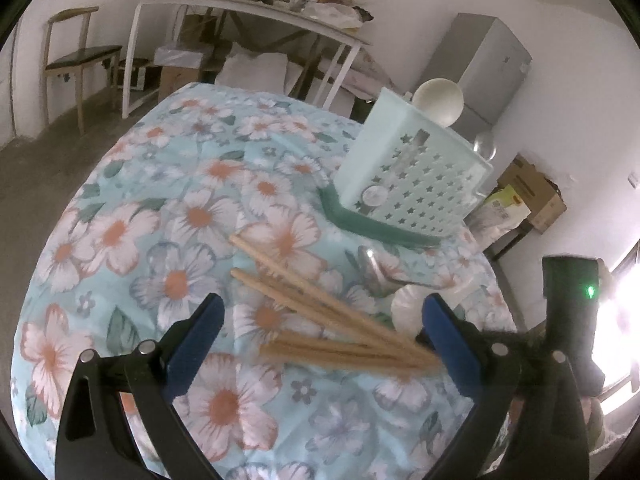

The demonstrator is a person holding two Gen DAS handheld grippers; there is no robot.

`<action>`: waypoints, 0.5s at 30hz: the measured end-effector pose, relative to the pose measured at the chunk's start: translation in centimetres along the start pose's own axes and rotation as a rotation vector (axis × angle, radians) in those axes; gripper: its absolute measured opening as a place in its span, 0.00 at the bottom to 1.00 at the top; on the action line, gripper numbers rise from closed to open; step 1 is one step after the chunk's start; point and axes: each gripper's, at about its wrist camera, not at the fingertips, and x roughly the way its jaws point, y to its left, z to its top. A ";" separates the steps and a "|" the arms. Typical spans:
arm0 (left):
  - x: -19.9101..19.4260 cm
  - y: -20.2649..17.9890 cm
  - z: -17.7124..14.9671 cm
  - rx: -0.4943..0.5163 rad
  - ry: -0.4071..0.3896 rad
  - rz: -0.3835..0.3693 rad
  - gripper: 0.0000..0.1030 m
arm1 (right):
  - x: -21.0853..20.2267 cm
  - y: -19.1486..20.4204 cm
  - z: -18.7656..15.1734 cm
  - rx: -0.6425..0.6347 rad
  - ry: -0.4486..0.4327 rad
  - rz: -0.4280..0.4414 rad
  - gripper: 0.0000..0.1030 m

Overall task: Organize utensils
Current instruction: 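Grasp the white plastic spoon beside the chopsticks with the right tool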

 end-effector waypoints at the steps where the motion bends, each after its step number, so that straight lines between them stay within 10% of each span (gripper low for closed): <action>1: 0.2 -0.2 0.1 0.008 0.000 -0.006 0.92 | -0.1 0.5 -0.2 -0.005 0.003 0.010 0.10; 15: 4.9 -2.0 0.3 0.081 0.095 0.031 0.61 | -3.2 2.1 -1.1 -0.103 -0.043 0.067 0.13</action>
